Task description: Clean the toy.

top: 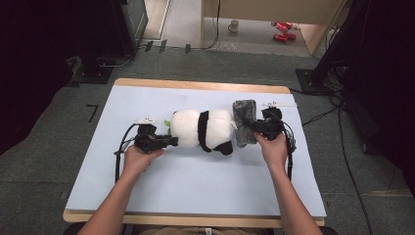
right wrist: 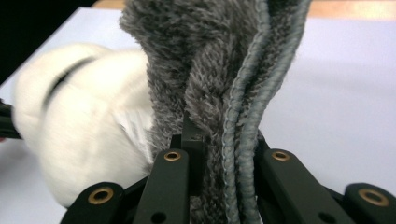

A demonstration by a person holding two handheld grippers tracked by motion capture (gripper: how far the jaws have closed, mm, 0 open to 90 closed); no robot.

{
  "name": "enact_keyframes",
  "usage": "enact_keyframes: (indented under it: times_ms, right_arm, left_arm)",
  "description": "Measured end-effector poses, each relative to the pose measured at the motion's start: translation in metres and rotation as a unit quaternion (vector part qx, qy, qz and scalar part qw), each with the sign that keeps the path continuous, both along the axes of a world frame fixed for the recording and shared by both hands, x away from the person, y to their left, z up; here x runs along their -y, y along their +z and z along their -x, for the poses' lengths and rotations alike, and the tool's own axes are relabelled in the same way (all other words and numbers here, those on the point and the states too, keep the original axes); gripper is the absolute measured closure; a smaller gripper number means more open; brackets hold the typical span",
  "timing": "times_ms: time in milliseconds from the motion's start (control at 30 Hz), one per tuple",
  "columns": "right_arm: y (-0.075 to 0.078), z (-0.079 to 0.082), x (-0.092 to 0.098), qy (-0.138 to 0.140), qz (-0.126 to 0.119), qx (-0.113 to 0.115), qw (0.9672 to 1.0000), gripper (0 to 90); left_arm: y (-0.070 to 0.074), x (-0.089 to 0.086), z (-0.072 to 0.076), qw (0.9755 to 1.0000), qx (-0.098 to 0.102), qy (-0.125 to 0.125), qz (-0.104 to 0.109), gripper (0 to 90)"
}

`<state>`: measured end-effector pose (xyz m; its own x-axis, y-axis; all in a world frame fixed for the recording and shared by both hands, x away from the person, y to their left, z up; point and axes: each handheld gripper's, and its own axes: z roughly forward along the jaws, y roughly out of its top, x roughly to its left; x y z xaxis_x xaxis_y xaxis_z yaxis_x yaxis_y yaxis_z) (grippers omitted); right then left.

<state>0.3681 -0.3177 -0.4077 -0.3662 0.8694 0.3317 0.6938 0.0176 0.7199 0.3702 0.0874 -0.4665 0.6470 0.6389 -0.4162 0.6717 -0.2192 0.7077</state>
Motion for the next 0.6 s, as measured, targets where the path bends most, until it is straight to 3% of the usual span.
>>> enact_keyframes:
  times_ms: [233, 400, 600]
  right_arm:
    - [0.018, -0.001, -0.014, 0.022, -0.008, 0.028, 0.9994, 79.0]
    - [0.007, -0.007, -0.028, 0.041, -0.004, 0.024, 0.9989, 78.7]
    - [-0.010, -0.011, -0.031, 0.035, 0.010, 0.020, 0.9992, 79.7]
  left_arm:
    - [-0.003, 0.002, 0.007, 1.0000, 0.000, -0.001, -0.007, 71.7]
    - [-0.006, 0.001, 0.010, 0.9999, -0.002, 0.000, -0.011, 71.4]
    - [-0.007, 0.002, 0.012, 1.0000, 0.003, 0.004, -0.005, 71.3]
